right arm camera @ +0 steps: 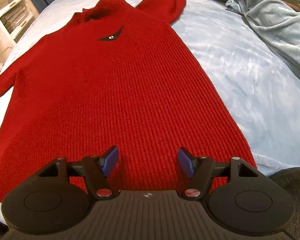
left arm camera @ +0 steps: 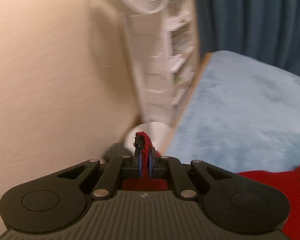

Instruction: Fold small clothes

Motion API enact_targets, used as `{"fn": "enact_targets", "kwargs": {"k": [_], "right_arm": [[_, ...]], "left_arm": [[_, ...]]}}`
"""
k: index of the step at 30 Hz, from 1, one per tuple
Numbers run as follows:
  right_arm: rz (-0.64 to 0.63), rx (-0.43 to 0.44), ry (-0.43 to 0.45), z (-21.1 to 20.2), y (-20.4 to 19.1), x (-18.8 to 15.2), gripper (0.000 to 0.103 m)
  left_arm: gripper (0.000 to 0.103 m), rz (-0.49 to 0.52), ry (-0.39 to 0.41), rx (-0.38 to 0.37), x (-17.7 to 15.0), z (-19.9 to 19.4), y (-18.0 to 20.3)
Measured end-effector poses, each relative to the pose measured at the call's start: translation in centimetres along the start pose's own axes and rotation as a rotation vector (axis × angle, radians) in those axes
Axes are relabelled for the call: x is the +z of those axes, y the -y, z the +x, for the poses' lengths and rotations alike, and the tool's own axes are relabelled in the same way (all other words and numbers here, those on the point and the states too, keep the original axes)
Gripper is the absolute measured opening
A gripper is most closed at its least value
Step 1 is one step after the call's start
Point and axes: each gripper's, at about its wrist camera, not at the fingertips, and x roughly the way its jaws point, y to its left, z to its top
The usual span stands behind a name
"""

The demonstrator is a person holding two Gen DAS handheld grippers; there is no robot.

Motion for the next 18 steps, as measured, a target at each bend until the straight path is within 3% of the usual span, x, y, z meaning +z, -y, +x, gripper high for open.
{"fn": "enact_targets", "kwargs": {"k": [6,11,12,13,15,18], "right_arm": [[0.021,-0.007,-0.014,1.0,1.1,-0.4,0.068],[0.039,-0.030,-0.025,1.6,2.0,-0.7,0.068],[0.041,-0.039,-0.029,1.8,2.1,-0.8,0.068],[0.044,-0.046,-0.036,2.0,2.3,-0.9,0.068],[0.054,-0.055,-0.047,2.2,2.7,-1.0,0.068],[0.063,-0.054,-0.045,2.1,3.1,-1.1,0.068]], "left_arm": [[0.007,0.150,0.054,-0.295,-1.0,-6.3,15.4],[0.009,0.171,-0.059,-0.584,-6.9,-8.5,29.2],[0.018,0.175,-0.079,-0.631,-8.5,-8.4,31.5],[0.048,0.193,-0.097,-0.669,-9.9,-8.3,33.2],[0.089,0.248,-0.161,-0.692,-13.3,-8.2,36.8],[0.093,0.373,-0.141,-0.704,-17.1,-9.1,38.1]]}}
